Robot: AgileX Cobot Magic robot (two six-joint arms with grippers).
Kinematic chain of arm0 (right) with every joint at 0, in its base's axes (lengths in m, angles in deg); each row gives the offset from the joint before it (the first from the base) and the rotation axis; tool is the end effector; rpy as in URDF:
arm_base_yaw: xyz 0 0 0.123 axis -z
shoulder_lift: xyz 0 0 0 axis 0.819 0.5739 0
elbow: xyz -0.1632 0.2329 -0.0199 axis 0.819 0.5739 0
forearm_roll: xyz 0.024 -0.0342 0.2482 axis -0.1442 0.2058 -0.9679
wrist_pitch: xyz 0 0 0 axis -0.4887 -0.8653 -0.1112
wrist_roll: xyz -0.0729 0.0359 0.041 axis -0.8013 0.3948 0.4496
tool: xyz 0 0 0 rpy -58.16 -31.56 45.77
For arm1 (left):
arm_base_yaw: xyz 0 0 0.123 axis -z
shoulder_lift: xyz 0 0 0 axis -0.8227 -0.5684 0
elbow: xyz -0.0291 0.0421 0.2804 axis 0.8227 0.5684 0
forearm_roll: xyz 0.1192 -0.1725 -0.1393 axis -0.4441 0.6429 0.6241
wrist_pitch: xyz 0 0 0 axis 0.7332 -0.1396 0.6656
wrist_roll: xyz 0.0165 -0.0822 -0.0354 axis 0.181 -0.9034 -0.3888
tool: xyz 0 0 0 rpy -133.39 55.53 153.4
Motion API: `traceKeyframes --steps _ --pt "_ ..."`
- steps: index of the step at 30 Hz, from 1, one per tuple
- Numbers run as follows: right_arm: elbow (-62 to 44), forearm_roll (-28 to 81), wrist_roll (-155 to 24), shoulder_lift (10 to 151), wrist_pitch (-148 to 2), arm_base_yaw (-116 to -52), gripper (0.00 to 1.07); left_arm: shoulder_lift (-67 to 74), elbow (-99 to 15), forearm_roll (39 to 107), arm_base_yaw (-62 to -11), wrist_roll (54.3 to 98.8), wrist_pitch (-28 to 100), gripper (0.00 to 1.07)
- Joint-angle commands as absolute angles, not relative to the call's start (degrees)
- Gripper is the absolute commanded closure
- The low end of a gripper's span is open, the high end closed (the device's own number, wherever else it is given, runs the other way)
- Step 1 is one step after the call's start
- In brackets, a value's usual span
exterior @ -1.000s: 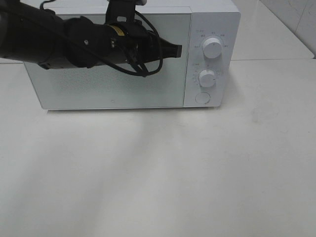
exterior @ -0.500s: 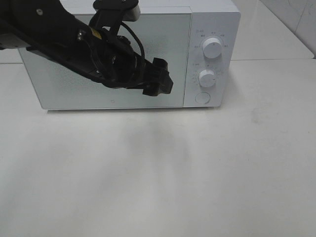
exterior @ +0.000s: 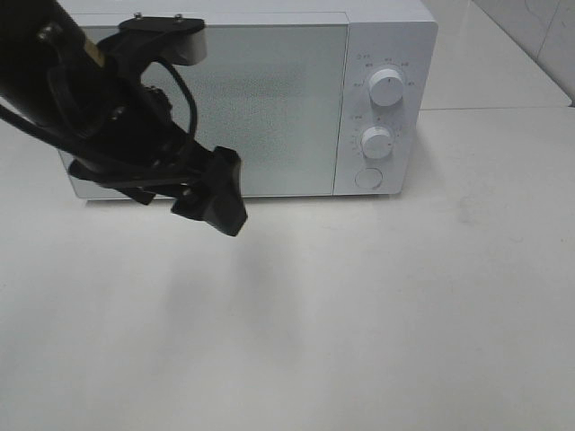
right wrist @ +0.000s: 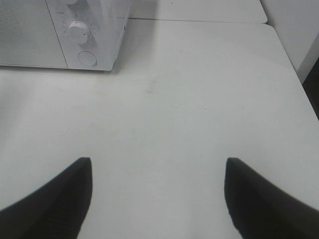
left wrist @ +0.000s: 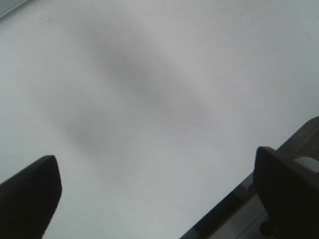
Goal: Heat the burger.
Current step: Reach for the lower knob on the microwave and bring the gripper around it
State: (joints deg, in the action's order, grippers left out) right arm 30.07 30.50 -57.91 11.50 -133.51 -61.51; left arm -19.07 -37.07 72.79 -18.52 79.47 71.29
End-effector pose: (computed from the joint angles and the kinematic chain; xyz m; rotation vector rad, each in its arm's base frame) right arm -0.0027 -0.0060 0.2821 -0.0535 1.9768 0.0248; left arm 0.2484 -0.2064 0.2554 0.8485 2.6382 -0.4396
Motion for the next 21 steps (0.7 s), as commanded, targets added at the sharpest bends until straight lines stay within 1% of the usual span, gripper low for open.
traceKeyframes --steps 1,2,3,4,5,6,7,8,9,10,11,12,13,14,15,16,17,18,19,20,21 --pt "30.13 30.50 -58.14 9.89 -133.28 -61.11 0.35 -18.04 -36.78 72.21 -21.10 77.98 75.36 0.07" --pt "30.13 30.50 -58.14 9.89 -133.28 -61.11 0.35 -17.18 -36.78 72.21 -23.56 77.86 78.11 0.07" --pt "30.13 30.50 -58.14 9.89 -133.28 -61.11 0.35 -16.60 -36.78 72.21 -24.59 77.86 79.31 0.07" --pt "30.13 30.50 -58.14 9.89 -133.28 -61.11 0.35 -16.60 -36.78 72.21 -24.59 77.86 79.31 0.07" --pt "30.13 30.50 -58.14 9.89 -133.28 -61.11 0.35 -15.34 -36.78 72.10 -27.34 77.86 81.26 0.07" --pt "30.13 30.50 -58.14 9.89 -133.28 -61.11 0.35 -15.34 -36.78 72.10 -27.34 77.86 81.26 0.07" --pt "30.13 30.50 -58.14 9.89 -133.28 -61.11 0.35 -13.74 -36.78 72.04 -30.21 77.75 83.09 0.07" --pt "30.13 30.50 -58.14 9.89 -133.28 -61.11 0.35 -13.00 -36.78 72.04 -31.47 77.35 83.72 0.07" --pt "30.13 30.50 -58.14 9.89 -133.28 -61.11 0.35 -13.00 -36.78 72.04 -31.47 77.35 83.72 0.07" --pt "30.13 30.50 -58.14 9.89 -133.28 -61.11 0.35 -11.33 -36.78 71.87 -34.16 77.12 85.39 0.07" --pt "30.13 30.50 -58.14 9.89 -133.28 -61.11 0.35 -10.36 -36.78 71.70 -35.65 77.06 86.19 0.07" --pt "30.13 30.50 -58.14 9.89 -133.28 -61.11 0.35 -10.36 -36.78 71.70 -35.65 77.06 86.19 0.07" --pt "30.13 30.50 -58.14 9.89 -133.28 -61.11 0.35 -8.30 -36.78 71.01 -38.11 77.00 87.68 0.07" --pt "30.13 30.50 -58.14 9.89 -133.28 -61.11 0.35 -8.30 -36.78 71.01 -38.11 77.00 87.68 0.07" --pt "30.13 30.50 -58.14 9.89 -133.28 -61.11 0.35 -6.41 -36.78 70.09 -40.64 76.78 89.05 0.07" --pt "30.13 30.50 -58.14 9.89 -133.28 -61.11 0.35 -5.32 -36.78 69.64 -41.90 76.55 89.85 0.07" --pt "30.13 30.50 -58.14 9.89 -133.28 -61.11 0.35 -5.32 -36.78 69.64 -41.90 76.55 89.85 0.07" --pt "30.13 30.50 -58.14 9.89 -133.28 -61.11 0.35 -3.54 -36.78 68.78 -43.96 76.09 91.29 0.07" --pt "30.13 30.50 -58.14 9.89 -133.28 -61.11 0.35 -2.57 -36.78 68.32 -45.05 76.09 92.15 0.07" --pt "30.13 30.50 -58.14 9.89 -133.28 -61.11 0.35 -2.57 -36.78 68.32 -45.05 76.09 92.15 0.07" --pt "30.13 30.50 -58.14 9.89 -133.28 -61.11 0.35 -0.68 -36.78 67.69 -46.82 76.09 93.64 0.07"
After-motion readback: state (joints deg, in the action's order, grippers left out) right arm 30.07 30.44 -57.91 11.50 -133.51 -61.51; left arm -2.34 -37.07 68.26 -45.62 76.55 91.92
